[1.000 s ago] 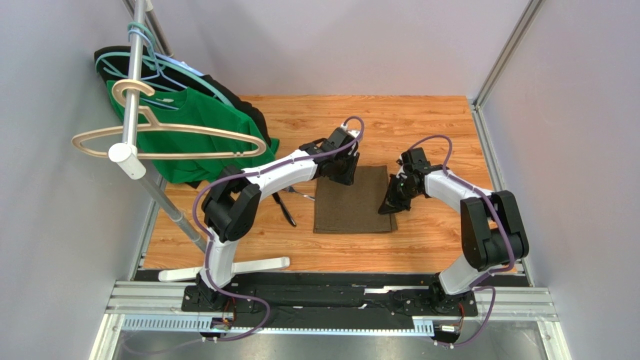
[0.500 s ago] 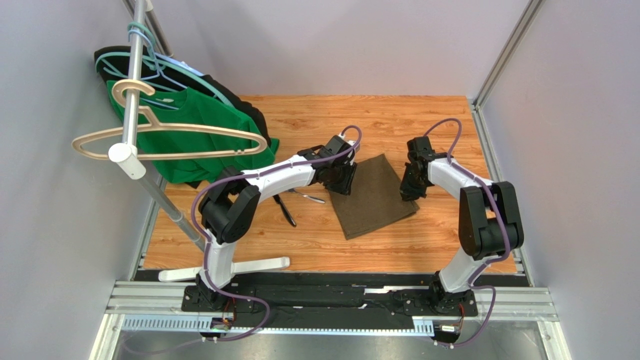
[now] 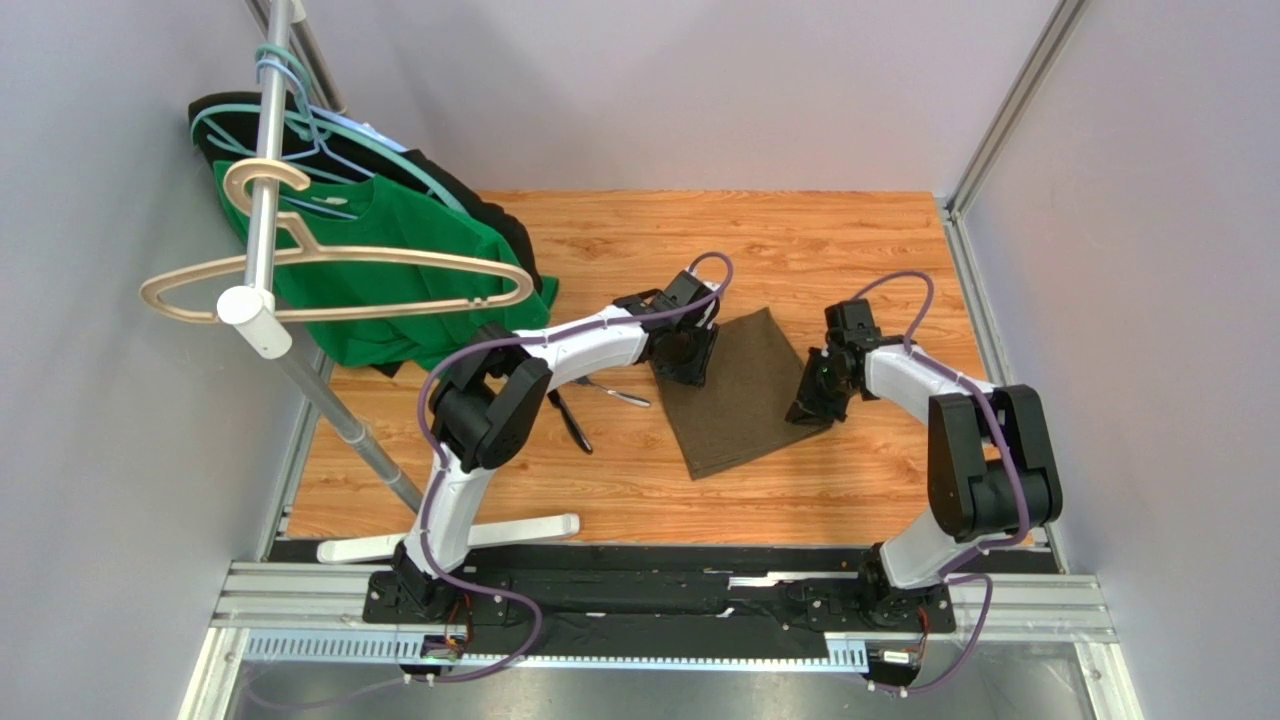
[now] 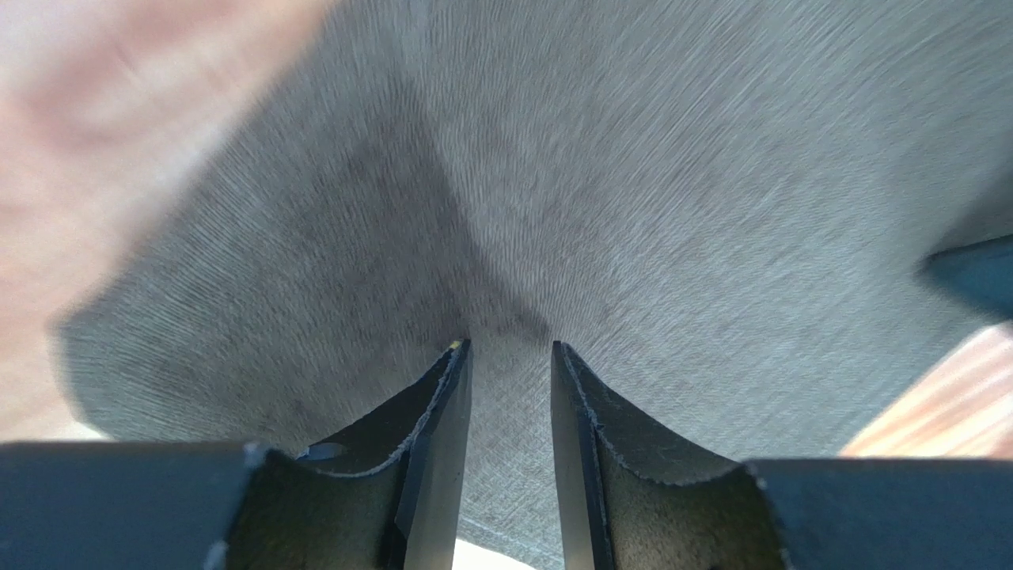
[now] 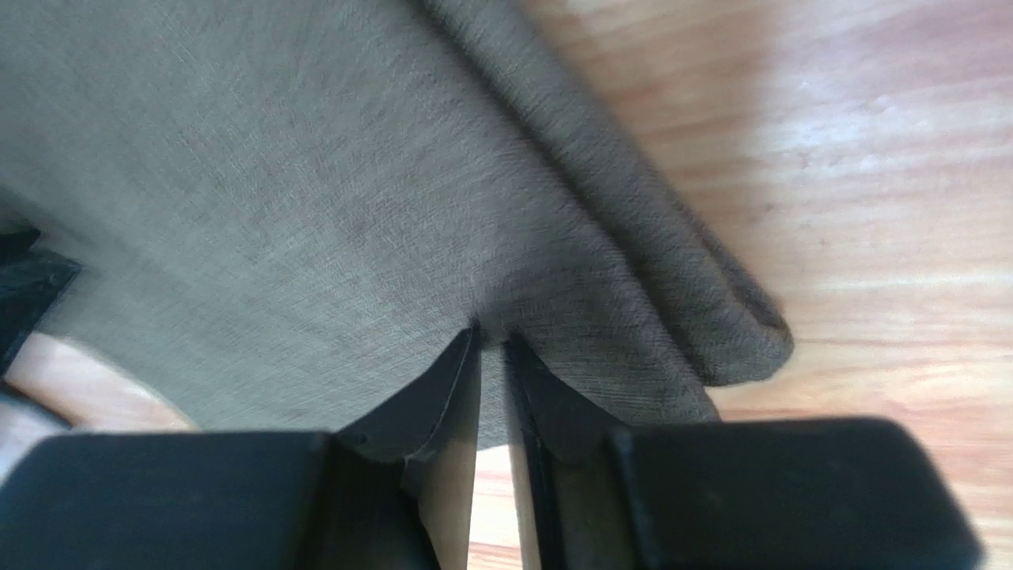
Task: Fold the napkin into a case and place the utensils inside
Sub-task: Smooth out the upper triangle-folded napkin at the center of the board.
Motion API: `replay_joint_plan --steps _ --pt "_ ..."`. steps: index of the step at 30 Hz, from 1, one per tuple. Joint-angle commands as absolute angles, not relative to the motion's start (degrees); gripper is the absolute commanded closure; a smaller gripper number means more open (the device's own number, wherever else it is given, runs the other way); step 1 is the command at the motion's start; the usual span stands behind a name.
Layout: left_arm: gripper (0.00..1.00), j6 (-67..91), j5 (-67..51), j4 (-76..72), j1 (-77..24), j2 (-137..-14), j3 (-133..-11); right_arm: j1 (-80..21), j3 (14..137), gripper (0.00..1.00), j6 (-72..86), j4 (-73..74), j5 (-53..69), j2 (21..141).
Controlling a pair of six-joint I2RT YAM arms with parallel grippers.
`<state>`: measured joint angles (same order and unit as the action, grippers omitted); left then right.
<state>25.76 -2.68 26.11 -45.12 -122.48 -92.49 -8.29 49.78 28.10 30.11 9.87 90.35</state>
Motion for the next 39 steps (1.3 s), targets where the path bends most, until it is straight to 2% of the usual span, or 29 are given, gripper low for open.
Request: replay_joint_plan --steps 1,4,9,12,14,16,19,21,24,29,35,38,39 --pt "0.61 28.7 -6.1 25.1 -48.1 -122.5 -89.2 -2.8 47.7 0.78 30.1 26.6 3.2 91.6" --pt "0.6 29.9 -6.7 23.6 -50.7 -121.1 -87.3 -1.1 50.3 0.79 28.5 27.7 -5.9 91.7" --pt "0.53 30.1 -8.2 25.5 -50.3 -117.1 -88.9 -1.5 54.8 0.77 27.3 29.9 -6.5 88.9" --pt "0.53 30.6 -10.0 25.8 -47.8 -114.2 -89.2 -2.8 53.4 0.71 27.0 29.3 -0.8 83.9" --pt "0.54 31.7 -12.9 25.1 -45.8 -113.3 -88.0 -4.3 51.5 0.59 27.2 28.5 7.2 80.1" --pt "0.6 31.8 -14.1 24.3 -43.3 -113.1 -86.7 -5.5 48.4 0.53 28.1 24.9 14.3 78.7" --pt "0.65 31.5 -14.2 24.3 -41.0 -113.2 -84.4 -5.7 44.9 0.55 32.2 20.4 26.8 80.8" --pt "0.67 31.3 -14.1 24.3 -40.3 -113.1 -83.1 -5.7 43.2 0.6 33.1 17.7 28.6 83.7" --pt "0.68 31.0 -13.4 24.1 -40.1 -113.6 -82.1 -5.7 42.5 0.64 32.6 18.7 25.4 86.9" --pt "0.71 31.1 -14.2 22.2 -40.1 -115.7 -80.4 -4.2 42.9 0.66 31.0 21.7 15.0 90.9" --pt "0.71 25.2 -1.1 28.9 -40.2 -117.3 -83.2 -4.6 42.5 0.66 29.9 24.5 11.4 88.2" --pt "0.68 22.9 2.9 30.4 -40.1 -116.1 -83.6 -5.0 42.5 0.66 28.7 26.5 9.4 85.5" --pt "0.62 22.6 2.8 30.5 -40.1 -115.7 -83.5 -5.3 42.5 0.66 28.6 26.9 9.1 84.5"
